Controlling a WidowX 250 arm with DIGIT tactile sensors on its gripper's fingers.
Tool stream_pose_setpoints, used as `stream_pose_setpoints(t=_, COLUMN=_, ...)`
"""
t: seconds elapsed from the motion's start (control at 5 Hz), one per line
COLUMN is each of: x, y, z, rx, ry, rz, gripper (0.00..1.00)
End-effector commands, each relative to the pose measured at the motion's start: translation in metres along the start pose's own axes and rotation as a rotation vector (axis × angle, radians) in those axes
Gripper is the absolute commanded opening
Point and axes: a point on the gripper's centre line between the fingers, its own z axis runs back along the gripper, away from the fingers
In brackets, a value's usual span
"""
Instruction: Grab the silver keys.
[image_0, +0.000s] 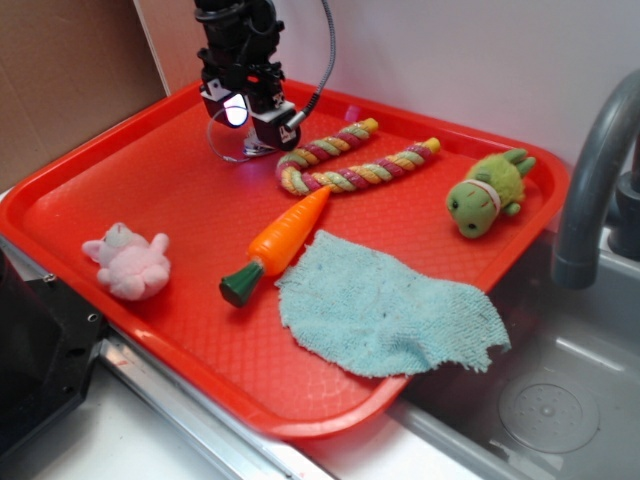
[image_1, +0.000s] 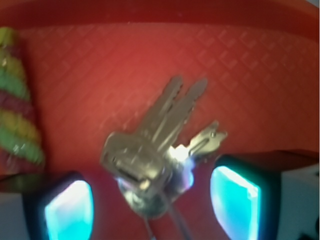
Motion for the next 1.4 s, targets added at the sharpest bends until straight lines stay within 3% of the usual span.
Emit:
stream_pose_setpoints(t=0.0, x=0.0094, y=-0.0025, z=0.0150, rx=0.006, ry=-0.049, rz=-0.003, gripper=0.00)
stream_pose_setpoints(t=1.2, x=0.0101, y=0.0001, z=0.0146, rx=0.037, ry=-0.037, rz=0.022, gripper=0.00)
